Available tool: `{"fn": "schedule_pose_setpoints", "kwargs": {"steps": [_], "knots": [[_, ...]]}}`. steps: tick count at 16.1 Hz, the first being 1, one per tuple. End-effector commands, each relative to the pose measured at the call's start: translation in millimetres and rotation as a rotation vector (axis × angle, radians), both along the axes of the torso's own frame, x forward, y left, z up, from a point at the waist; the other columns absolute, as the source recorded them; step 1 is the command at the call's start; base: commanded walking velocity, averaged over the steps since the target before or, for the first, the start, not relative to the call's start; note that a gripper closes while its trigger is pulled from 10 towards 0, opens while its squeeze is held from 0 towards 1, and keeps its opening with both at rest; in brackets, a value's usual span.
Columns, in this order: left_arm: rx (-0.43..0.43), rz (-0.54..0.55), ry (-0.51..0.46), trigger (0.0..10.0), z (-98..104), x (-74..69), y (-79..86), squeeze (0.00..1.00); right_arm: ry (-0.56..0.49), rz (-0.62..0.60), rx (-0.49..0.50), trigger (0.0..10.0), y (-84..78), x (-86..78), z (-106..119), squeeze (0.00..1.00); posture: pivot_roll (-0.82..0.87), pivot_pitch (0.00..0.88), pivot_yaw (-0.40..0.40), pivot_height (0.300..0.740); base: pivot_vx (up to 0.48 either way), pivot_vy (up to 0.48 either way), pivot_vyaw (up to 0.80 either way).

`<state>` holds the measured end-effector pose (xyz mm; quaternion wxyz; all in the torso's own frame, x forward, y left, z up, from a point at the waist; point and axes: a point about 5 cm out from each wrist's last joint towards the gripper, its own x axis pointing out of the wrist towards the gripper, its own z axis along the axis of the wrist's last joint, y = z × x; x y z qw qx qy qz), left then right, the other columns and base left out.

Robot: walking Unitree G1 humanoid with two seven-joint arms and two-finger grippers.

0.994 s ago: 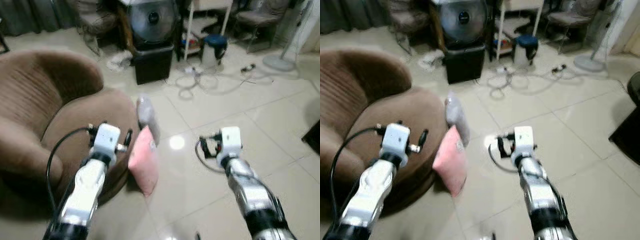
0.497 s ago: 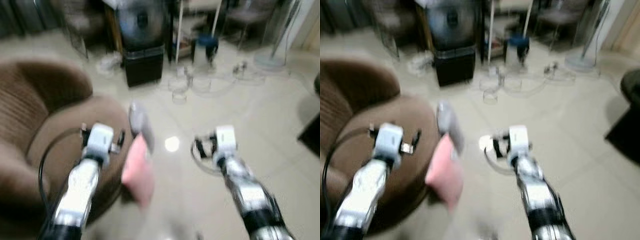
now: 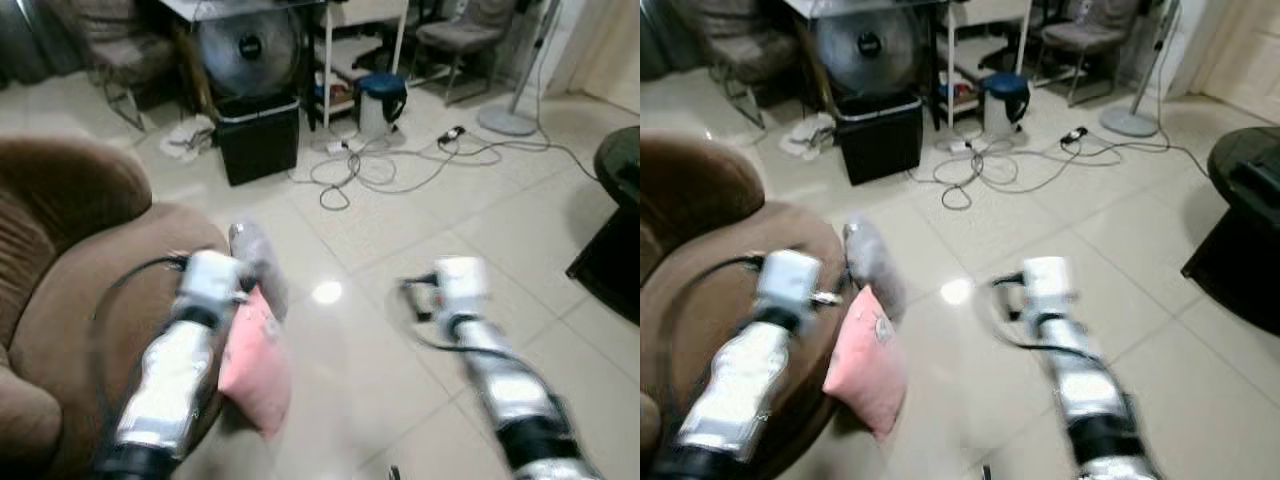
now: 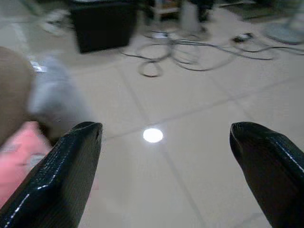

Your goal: Move the pillow to the sofa from floor

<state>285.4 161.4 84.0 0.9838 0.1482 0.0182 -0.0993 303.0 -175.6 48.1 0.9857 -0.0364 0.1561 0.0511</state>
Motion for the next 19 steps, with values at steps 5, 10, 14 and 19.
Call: {"fn": "schedule_pose_setpoints", "kwargs": {"steps": [5, 10, 14, 19], "knots": [[0.021, 0.031, 0.009, 10.0, -1.9, -2.1, 13.2, 0.0, -0.029, 0.036, 0.023, 10.0, 14.9, 3.5, 4.5, 0.0, 0.03, 0.0, -0.002, 0.74, 0.297, 0.0, 0.0], [0.021, 0.03, 0.008, 10.0, -1.7, -1.5, 13.1, 0.0, -0.033, 0.075, -0.018, 10.0, 18.0, 2.8, 4.1, 0.0, 0.04, 0.0, -0.002, 0.74, 0.305, 0.0, 0.0], [0.022, 0.032, 0.007, 10.0, -1.5, -0.9, 12.7, 0.0, -0.028, 0.089, -0.025, 10.0, 19.0, 3.0, 3.7, 0.0, 0.04, 0.0, -0.002, 0.74, 0.31, 0.0, 0.6], [0.022, 0.029, 0.007, 10.0, -1.3, -0.3, 12.6, 0.0, -0.025, 0.059, 0.001, 10.0, 15.9, 2.9, 2.8, 0.0, 0.04, 0.0, -0.003, 0.74, 0.309, 0.0, 0.0]]}}
